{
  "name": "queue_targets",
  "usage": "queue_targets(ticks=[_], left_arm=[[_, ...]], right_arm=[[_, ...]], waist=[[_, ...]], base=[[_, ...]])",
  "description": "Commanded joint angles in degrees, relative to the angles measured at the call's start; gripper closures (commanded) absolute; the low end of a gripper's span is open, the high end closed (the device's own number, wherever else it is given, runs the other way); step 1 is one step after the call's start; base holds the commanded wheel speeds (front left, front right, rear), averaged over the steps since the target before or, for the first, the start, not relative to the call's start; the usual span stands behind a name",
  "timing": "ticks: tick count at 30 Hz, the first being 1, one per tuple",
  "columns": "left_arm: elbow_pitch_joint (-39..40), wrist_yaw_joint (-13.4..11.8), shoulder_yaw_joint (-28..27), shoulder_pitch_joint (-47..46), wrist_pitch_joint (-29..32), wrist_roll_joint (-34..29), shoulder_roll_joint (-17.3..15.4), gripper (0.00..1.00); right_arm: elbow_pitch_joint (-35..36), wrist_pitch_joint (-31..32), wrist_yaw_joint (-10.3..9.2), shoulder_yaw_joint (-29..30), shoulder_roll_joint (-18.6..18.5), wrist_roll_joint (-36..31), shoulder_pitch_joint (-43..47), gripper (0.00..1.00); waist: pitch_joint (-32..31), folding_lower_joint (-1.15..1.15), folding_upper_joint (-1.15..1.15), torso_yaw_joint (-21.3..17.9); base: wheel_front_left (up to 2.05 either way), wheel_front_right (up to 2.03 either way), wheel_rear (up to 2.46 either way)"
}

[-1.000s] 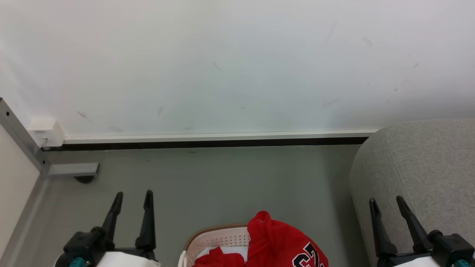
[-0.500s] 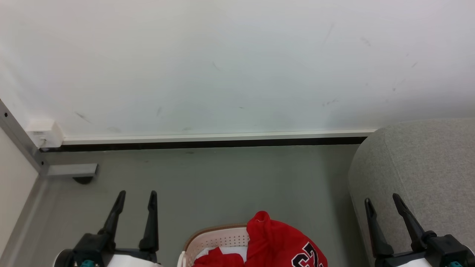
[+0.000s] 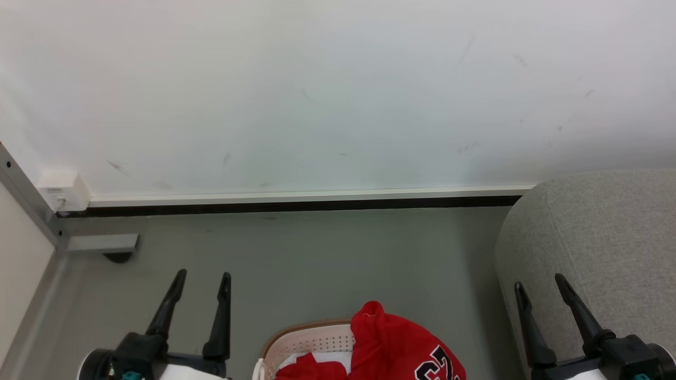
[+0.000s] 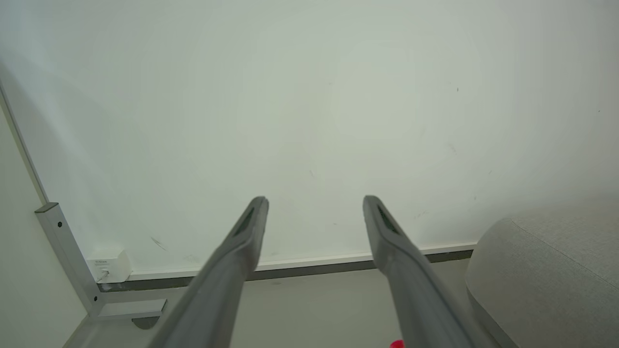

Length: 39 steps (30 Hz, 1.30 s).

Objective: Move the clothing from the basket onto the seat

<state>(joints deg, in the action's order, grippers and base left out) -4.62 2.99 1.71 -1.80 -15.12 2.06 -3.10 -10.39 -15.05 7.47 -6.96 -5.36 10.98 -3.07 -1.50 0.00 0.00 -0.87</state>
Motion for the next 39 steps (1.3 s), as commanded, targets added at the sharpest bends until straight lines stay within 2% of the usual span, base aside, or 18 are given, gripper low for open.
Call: queue_targets(ticks=[1, 24, 33, 39], left_arm=[[0.23, 0.06, -0.35, 0.66, -0.06, -0.5, -0.22, 0.0], [0.03, -0.01, -1.32, 0.82, -0.05, 0.04, -0.01, 0.0], [-1.65, 0.23, -1.14, 0.21, -0.05, 0.0, 0.02, 0.0], [-5.46, 1.05, -0.37, -2.89, -0.05, -0.62, -0.18, 0.0]], right_arm=[[0.32, -0.2, 0.04, 0.11, -0.07, 0.13, -0.01, 0.0], [0.17, -0.2, 0.03, 0.31, 0.06, 0.55, -0.26, 0.0], [0.82, -0.19, 0.03, 0.61, -0.14, 0.9, -1.51, 0.0], [2.67, -0.1, 0.03, 1.28, -0.1, 0.96, -2.93, 0.0]], waist=[[-0.01, 0.0, 0.0, 0.03], [0.16, 0.0, 0.0, -0.98], [2.26, 0.0, 0.0, -6.33], [7.41, 0.0, 0.0, -10.25]], base=[[0.0, 0.0, 0.0], [0.0, 0.0, 0.0], [0.0, 0.0, 0.0], [0.0, 0.0, 0.0]])
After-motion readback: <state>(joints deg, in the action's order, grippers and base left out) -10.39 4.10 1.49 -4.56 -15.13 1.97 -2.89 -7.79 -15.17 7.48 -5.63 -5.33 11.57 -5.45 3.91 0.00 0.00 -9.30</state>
